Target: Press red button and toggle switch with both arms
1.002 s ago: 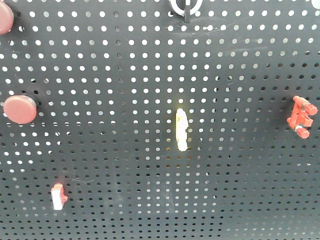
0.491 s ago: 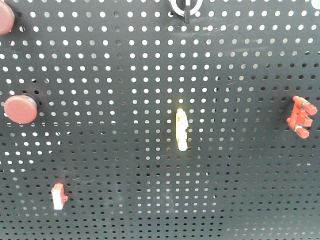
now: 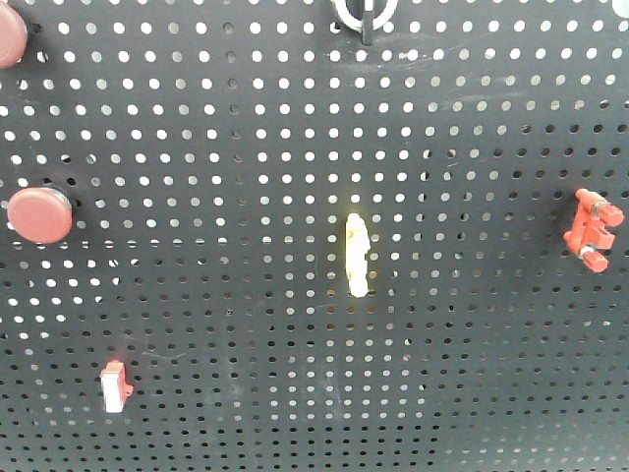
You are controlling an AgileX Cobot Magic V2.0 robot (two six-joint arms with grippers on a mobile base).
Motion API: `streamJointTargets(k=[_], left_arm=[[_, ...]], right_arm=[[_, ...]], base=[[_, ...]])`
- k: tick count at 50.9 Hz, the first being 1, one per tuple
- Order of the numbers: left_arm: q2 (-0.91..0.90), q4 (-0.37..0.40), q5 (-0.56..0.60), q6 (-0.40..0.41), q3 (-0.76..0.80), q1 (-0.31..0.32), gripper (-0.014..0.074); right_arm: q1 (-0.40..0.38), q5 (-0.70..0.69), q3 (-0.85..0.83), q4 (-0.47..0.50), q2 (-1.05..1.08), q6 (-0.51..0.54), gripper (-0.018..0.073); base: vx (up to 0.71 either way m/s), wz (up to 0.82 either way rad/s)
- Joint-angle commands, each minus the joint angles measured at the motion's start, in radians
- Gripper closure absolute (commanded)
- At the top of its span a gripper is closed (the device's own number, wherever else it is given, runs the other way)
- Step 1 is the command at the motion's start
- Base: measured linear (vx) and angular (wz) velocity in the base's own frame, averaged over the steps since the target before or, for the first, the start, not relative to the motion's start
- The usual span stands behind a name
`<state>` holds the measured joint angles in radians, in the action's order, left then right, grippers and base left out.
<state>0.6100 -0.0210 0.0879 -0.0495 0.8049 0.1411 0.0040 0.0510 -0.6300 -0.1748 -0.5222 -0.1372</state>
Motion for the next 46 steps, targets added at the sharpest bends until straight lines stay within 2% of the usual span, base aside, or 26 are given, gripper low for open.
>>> streamJointTargets(k=[1, 10, 21, 29, 46], left_arm=[[0.035, -0.033, 0.076, 0.01, 0.092, 0.073, 0.0594], [0.112, -0.047, 0.072, 0.009, 0.205, 0.191, 0.0594], [0.204, -0.072, 0.063, 0.005, 0.241, 0.274, 0.0594], [0.261, -0.135, 0.107, 0.005, 0.245, 0.297, 0.0594], [0.37, -0.134, 0.06, 0.006, 0.371, 0.302, 0.0594]], right_arm=[[-0.007, -0.084, -0.034, -0.007, -0.013, -0.001, 0.0563], [-0.007, -0.084, -0.034, -0.007, -0.013, -0.001, 0.0563], [-0.007, -0.084, -0.034, -0.007, -0.013, -0.001, 0.0563], [-0.007, -0.084, -0.034, -0.007, -0.013, -0.001, 0.0563], [-0.007, -0.086, -0.034, -0.005, -0.013, -0.001, 0.0563]], base=[[0.0, 0.0], [0.0, 0.0], [0.0, 0.0], [0.0, 0.0], [0.0, 0.0]])
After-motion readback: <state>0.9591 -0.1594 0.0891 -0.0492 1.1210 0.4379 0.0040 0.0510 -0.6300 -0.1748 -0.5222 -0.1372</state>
